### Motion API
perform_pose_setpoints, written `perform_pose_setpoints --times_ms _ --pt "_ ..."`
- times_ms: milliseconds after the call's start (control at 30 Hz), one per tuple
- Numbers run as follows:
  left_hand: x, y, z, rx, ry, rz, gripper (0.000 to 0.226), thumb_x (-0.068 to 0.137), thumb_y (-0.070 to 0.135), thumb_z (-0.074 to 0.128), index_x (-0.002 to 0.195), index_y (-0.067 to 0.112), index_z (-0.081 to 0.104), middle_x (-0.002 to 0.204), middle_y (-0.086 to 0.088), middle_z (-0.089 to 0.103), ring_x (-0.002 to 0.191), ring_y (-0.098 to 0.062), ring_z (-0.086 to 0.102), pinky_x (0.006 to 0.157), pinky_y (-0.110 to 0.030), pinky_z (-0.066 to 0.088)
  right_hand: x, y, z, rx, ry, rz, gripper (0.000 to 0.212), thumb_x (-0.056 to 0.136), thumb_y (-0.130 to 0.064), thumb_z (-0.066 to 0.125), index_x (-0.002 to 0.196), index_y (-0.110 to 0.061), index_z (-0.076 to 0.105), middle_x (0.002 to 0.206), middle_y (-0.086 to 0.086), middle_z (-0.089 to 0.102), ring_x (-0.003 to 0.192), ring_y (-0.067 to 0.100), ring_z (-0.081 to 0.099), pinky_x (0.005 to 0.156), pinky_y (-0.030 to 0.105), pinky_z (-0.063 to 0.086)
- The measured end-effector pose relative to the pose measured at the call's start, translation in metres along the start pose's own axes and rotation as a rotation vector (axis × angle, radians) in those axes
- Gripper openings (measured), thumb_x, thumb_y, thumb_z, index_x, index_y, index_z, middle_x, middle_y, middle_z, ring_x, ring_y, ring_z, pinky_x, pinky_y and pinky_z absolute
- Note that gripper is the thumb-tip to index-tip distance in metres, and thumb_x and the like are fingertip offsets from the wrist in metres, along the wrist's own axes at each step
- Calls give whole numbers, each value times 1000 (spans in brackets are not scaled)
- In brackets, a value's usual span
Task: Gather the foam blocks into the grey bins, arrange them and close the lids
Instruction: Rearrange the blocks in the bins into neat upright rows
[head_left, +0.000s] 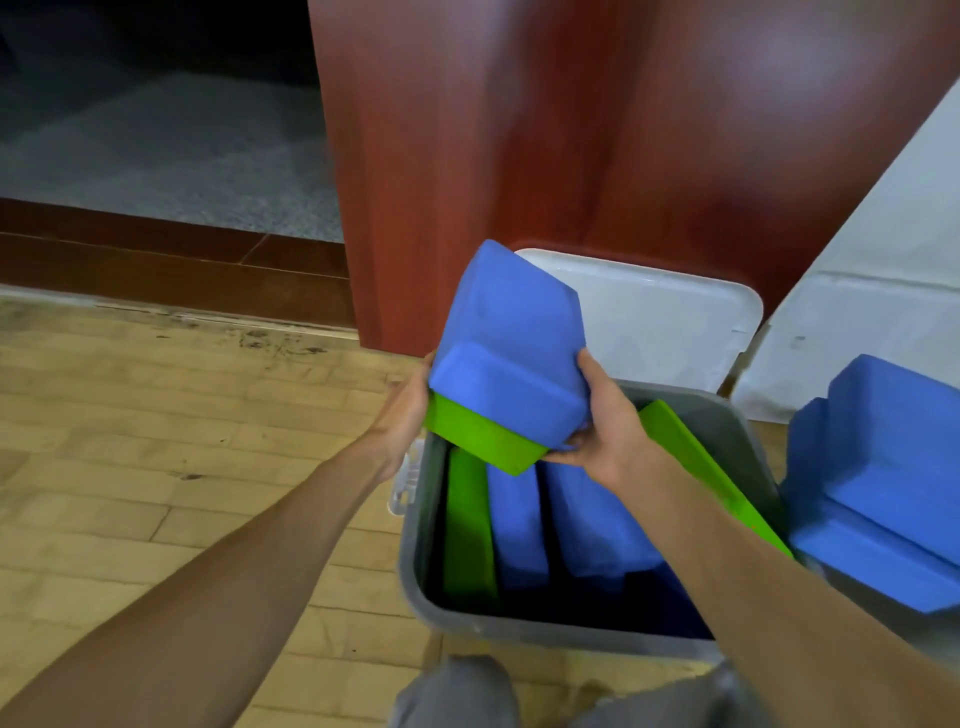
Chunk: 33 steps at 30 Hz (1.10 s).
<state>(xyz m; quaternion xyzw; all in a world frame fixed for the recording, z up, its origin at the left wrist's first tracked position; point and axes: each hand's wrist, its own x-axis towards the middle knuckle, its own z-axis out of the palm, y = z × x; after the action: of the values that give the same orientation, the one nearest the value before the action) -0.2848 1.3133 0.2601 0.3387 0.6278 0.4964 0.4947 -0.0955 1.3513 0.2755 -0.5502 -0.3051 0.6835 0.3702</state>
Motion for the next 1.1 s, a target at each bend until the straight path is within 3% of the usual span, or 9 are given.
perform_pose_setpoints --times_ms 67,133,267,400,700,800,900,1000,1100 --pt "28 -3 5 80 103 54 36 103 43 26 124 33 54 121 2 34 114 -13 42 108 -35 34 18 1 6 26 21 -22 44 87 -62 52 114 -28 58 74 -8 72 61 14 68 79 47 55" --pt "53 -5 8 101 193 72 47 103 44 25 137 22 48 133 4 35 120 -10 41 100 -26 32 34 2 17 39 63 -56 41 88 -59 52 121 -35 53 105 -8 68 89 23 69 74 46 58" --pt "85 -30 3 -83 287 -84 33 102 37 31 117 23 58 127 -1 59 111 -18 54 94 -34 43 58 20 47 -45 209 -142 53 83 -62 50 128 -34 40 120 -3 59 102 22 61 87 47 54" --pt "84 -65 -4 -222 267 -190 25 100 23 31 107 24 55 102 2 60 85 -14 56 81 -30 47 68 43 63 -263 294 -139 67 89 -61 43 146 -29 29 143 11 35 124 36 45 105 49 38" --pt "78 -53 -8 -283 256 -175 52 102 49 15 94 30 62 95 11 65 91 -14 60 85 -34 47 39 62 54 -275 266 -191 54 95 -53 34 144 -31 33 132 2 53 114 25 54 100 43 43" --pt "80 -46 -5 -301 345 -226 57 100 52 13 115 24 61 115 4 65 108 -20 58 100 -40 45 34 59 54 -332 239 -209 57 95 -56 35 146 -30 29 127 -3 57 110 22 56 92 36 44" --pt "86 -42 -8 -239 436 -281 64 98 54 13 131 17 54 132 -2 58 122 -28 52 108 -44 38 40 56 58 -383 223 -194 72 90 -64 40 149 -27 22 143 5 42 125 27 47 104 43 40" --pt "85 -38 -8 -214 490 -256 58 101 50 18 119 14 59 128 -6 60 117 -28 54 107 -43 39 44 51 62 -395 204 -144 83 86 -68 44 152 -27 14 150 9 29 133 31 38 109 47 34" --pt "74 -37 -7 -243 444 -166 46 101 48 25 109 19 61 122 -1 63 106 -20 58 101 -40 45 42 50 60 -256 144 -120 85 81 -67 55 150 -29 20 143 0 44 124 23 49 102 37 41"
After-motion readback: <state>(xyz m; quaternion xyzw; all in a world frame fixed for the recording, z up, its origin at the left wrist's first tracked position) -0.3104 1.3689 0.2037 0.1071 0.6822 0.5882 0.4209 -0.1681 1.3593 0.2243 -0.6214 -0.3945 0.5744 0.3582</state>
